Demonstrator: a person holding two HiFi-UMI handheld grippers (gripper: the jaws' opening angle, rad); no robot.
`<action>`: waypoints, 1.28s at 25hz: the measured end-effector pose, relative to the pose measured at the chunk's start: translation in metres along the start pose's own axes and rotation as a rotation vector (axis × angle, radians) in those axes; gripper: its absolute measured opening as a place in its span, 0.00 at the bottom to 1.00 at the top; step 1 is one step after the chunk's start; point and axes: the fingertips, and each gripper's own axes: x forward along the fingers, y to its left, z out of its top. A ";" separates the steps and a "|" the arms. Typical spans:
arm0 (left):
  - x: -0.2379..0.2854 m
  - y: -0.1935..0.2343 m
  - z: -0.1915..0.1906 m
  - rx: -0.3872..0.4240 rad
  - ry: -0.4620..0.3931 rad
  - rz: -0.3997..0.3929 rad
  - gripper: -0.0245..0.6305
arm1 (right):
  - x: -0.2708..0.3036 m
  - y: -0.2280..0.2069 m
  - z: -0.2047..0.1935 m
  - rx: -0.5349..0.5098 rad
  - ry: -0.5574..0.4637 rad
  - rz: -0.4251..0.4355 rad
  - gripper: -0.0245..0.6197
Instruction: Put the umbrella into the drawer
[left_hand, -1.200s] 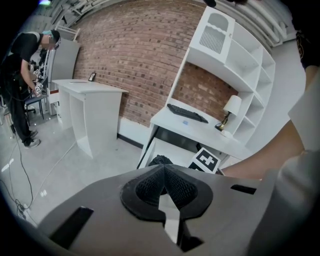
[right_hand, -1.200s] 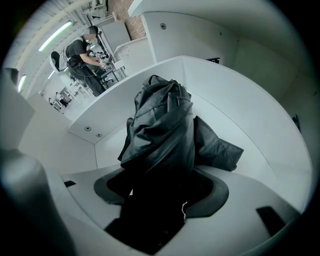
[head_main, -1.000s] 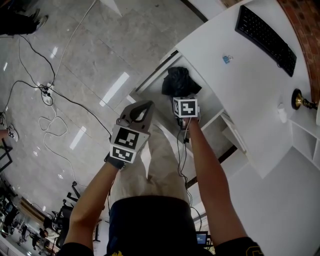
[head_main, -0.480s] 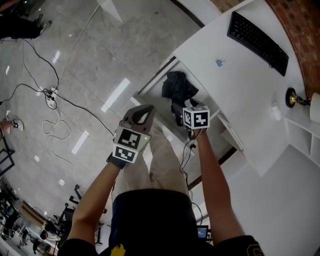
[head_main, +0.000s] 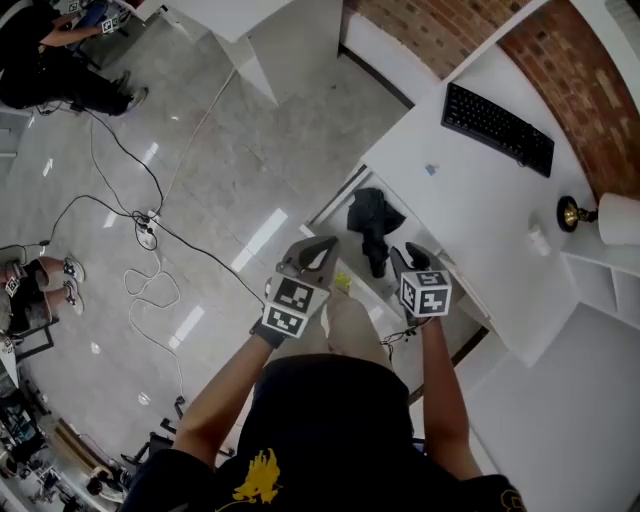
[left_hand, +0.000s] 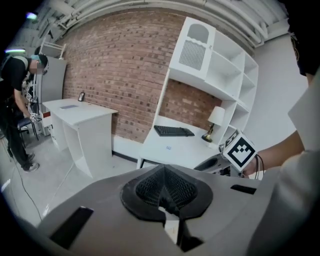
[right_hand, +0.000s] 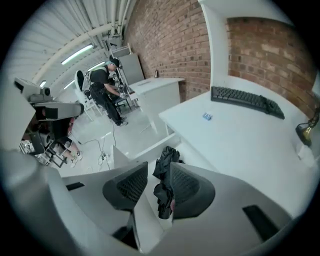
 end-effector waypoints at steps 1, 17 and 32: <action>-0.006 -0.003 0.007 -0.006 -0.012 0.003 0.06 | -0.013 -0.001 0.008 0.003 -0.025 -0.013 0.25; -0.077 -0.037 0.103 0.161 -0.207 -0.030 0.06 | -0.182 -0.005 0.107 0.009 -0.446 -0.218 0.04; -0.098 -0.041 0.165 0.277 -0.342 -0.009 0.06 | -0.263 -0.003 0.104 0.030 -0.622 -0.347 0.04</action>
